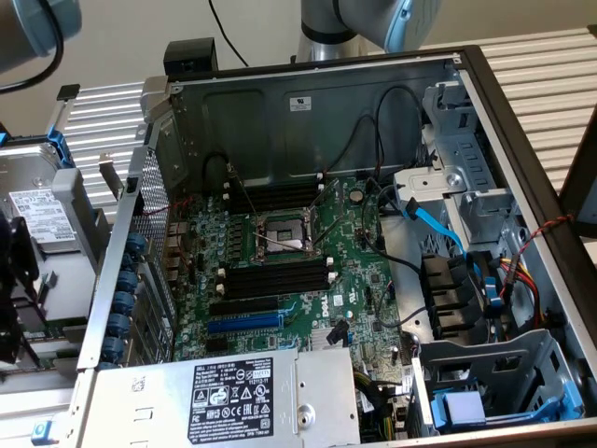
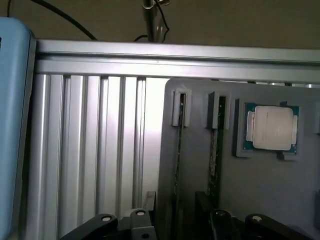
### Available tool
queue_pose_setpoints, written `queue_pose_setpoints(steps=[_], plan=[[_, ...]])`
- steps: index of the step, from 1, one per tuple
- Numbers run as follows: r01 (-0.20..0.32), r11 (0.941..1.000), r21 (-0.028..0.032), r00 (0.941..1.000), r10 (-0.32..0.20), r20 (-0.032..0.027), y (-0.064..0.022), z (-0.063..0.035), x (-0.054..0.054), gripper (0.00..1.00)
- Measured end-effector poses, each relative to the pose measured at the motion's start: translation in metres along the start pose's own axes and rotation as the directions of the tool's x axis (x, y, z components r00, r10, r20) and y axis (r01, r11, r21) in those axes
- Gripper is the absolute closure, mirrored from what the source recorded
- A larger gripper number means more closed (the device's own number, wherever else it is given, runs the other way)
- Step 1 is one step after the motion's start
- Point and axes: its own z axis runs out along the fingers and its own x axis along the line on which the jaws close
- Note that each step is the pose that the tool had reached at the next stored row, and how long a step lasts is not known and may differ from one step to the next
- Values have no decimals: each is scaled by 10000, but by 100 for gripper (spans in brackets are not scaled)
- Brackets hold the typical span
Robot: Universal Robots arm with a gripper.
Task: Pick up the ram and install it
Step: 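Pick up the ram and move it above insertion slot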
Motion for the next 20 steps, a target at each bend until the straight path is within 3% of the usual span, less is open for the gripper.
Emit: queue_pose_setpoints(steps=[11, 20], plan=[[19, 10000, -65, 10000, -18, 3, -6, 184, -34, 56], [22, 9997, -224, 10000, -21, 29, -7, 206, -51, 56]])
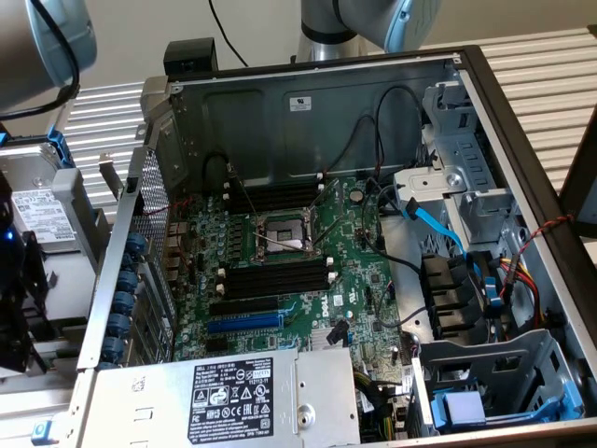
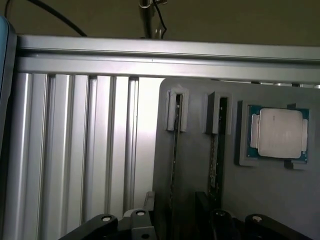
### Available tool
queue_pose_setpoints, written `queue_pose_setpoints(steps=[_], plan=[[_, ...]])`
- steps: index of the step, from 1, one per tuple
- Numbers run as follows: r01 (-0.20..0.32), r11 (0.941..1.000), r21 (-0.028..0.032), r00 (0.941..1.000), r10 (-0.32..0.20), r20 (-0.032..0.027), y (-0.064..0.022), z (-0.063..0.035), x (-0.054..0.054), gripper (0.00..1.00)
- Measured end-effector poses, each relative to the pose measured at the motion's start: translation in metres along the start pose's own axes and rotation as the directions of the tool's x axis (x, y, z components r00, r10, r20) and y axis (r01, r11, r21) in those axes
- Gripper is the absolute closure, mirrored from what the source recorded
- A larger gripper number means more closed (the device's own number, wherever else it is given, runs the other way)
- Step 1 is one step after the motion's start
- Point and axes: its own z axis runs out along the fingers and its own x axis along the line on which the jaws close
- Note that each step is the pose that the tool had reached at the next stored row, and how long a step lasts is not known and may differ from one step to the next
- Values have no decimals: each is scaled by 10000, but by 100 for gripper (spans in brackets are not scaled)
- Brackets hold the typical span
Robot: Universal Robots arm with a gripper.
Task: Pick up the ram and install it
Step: 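Pick up the ram and move it above insertion slot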
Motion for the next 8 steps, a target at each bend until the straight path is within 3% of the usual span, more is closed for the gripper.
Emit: queue_pose_setpoints(steps=[8], plan=[[1, 10000, -57, 10000, 0, 11, -1, 28, 1, 56]])
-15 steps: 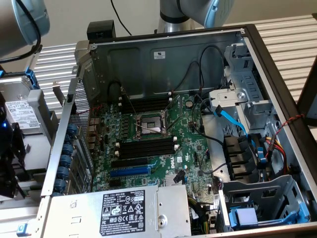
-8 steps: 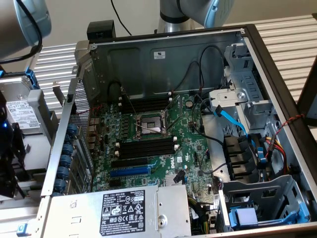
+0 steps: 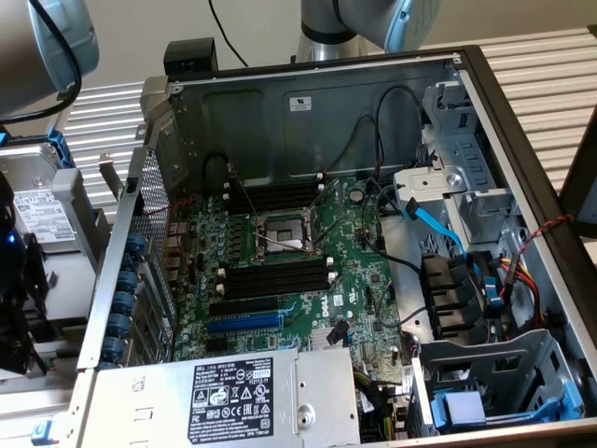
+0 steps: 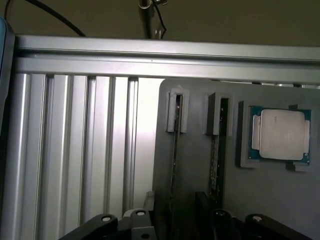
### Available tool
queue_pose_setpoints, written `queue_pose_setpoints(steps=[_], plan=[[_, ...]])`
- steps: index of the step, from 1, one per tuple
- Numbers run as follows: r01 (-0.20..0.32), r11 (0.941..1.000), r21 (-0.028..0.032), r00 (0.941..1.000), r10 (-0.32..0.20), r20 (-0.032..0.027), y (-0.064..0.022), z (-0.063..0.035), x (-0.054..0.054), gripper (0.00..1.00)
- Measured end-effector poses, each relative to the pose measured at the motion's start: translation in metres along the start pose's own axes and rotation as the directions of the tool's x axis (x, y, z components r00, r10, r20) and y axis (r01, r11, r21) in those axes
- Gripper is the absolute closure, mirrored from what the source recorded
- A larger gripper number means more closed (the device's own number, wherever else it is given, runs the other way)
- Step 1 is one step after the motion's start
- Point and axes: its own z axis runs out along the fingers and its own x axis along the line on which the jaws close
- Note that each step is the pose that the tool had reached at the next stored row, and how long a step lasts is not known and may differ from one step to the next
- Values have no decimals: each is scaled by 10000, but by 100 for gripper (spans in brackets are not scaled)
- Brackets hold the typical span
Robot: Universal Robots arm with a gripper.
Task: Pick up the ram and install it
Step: 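Pick up the ram and move it above insertion slot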
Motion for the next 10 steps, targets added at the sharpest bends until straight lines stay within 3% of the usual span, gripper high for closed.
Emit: queue_pose_setpoints(steps=[5, 8, 10], plan=[[1, 10000, -23, 10000, -1, 7, 0, 1, 0, 71], [0, 10000, -25, 10000, 0, 13, 0, 2, 0, 87], [-1, 10000, -25, 10000, 1, 19, 0, 2, 0, 87]])
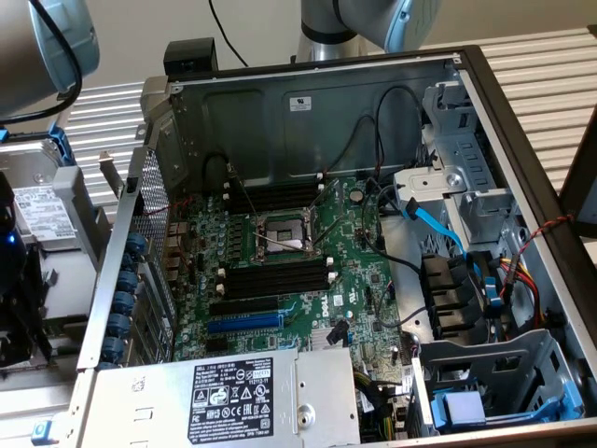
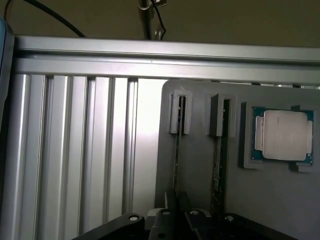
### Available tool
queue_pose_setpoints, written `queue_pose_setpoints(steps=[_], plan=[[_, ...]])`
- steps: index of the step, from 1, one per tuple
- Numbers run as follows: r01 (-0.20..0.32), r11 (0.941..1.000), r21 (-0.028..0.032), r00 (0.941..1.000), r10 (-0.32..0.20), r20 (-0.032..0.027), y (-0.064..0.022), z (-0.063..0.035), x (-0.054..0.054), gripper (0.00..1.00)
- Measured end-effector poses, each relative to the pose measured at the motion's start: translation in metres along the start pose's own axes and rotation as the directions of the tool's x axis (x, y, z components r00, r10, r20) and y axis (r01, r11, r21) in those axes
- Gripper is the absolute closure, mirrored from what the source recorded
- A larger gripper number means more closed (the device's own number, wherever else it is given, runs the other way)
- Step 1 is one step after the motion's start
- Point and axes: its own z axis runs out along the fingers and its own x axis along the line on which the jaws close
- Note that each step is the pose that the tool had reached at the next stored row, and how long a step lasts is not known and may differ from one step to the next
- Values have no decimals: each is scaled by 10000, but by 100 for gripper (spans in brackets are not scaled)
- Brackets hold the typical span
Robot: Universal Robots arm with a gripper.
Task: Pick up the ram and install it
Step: 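Pick up the ram and move it above insertion slot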
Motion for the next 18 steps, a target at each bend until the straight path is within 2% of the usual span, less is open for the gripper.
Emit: queue_pose_setpoints(steps=[5, 9, 18], plan=[[-5, 10000, 2, 10000, 5, 12, 3, -39, 2, 87], [-15, 10000, 0, 10000, 15, 9, 12, -181, 8, 87], [-25, 10000, 0, 10000, 25, 10, 36, -591, 12, 87]])
